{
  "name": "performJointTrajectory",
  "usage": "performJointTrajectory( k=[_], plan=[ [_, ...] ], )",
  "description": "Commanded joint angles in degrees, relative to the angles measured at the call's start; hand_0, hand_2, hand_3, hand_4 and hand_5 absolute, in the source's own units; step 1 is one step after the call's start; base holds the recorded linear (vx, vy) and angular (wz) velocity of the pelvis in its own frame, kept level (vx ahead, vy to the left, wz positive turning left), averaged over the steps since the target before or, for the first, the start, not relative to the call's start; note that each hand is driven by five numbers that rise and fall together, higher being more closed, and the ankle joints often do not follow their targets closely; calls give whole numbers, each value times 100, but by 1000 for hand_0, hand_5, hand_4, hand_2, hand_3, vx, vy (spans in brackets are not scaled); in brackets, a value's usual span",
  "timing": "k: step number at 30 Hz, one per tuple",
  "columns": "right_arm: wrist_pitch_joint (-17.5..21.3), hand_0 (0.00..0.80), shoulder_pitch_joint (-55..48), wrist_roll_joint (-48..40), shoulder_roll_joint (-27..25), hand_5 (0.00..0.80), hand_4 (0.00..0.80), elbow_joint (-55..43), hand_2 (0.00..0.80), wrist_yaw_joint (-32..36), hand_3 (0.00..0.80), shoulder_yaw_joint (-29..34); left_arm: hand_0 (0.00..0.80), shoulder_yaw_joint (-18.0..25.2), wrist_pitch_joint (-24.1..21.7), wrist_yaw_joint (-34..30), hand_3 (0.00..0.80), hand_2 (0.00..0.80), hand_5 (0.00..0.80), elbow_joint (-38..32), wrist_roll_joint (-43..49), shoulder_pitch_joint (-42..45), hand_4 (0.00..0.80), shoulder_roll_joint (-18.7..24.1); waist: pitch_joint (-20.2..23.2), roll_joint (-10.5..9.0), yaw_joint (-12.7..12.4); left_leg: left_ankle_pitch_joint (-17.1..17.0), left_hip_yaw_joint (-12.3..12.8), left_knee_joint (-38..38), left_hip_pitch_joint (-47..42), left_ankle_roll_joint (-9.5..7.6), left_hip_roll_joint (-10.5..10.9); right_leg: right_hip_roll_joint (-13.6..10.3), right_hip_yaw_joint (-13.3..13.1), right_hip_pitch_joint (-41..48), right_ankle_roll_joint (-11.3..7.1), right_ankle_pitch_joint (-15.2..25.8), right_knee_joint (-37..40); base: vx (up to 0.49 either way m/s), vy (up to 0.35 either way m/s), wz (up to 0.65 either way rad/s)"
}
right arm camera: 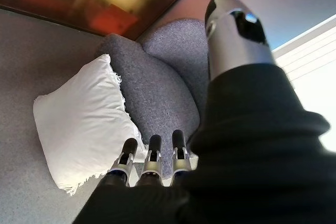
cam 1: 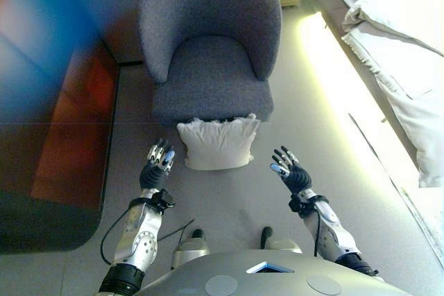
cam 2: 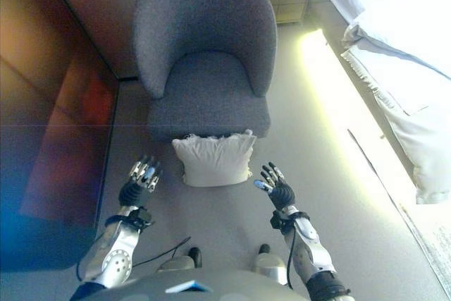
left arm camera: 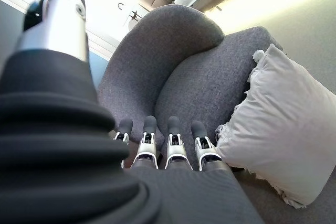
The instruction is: Pick up the cushion and take it to the sofa
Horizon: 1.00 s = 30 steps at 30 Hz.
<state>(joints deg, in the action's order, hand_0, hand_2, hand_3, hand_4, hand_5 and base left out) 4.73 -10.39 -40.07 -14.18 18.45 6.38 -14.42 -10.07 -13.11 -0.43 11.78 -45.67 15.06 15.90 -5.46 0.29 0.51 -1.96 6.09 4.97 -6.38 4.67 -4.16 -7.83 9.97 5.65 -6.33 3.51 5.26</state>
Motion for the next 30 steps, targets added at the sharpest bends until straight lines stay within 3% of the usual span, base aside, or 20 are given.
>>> performJointTrajectory(
  k=[1,23,27,30],
  plan=[
    [308,0,305,-47,101,0,0,-326,0,25,0,-26,0,-93,-248,-15,0,0,0,-316,316,-342,0,162,-144,-94,-68,279,157,-145,111,-319,190,257,-61,-63,126,-246,-169,0,0,0],
    [351,0,266,61,119,0,0,-304,0,36,0,-12,0,-76,-240,-30,0,0,0,-311,284,-297,0,129,-170,-88,-71,262,147,-108,68,-300,175,273,-40,-18,130,-243,-136,0,0,0],
    [469,0,344,416,38,0,0,-312,0,-108,0,-61,0,-127,-95,36,0,0,0,-246,455,-357,0,165,-183,-91,-74,254,153,-133,88,-290,172,275,-47,-29,128,-238,-153,0,0,0],
    [555,0,537,773,-15,0,0,-244,0,-578,0,-113,0,-211,-83,76,0,0,0,-32,497,-560,0,177,-165,-91,-65,244,150,-113,48,-282,178,276,-56,9,118,-227,-142,14,0,0]
  ],
)
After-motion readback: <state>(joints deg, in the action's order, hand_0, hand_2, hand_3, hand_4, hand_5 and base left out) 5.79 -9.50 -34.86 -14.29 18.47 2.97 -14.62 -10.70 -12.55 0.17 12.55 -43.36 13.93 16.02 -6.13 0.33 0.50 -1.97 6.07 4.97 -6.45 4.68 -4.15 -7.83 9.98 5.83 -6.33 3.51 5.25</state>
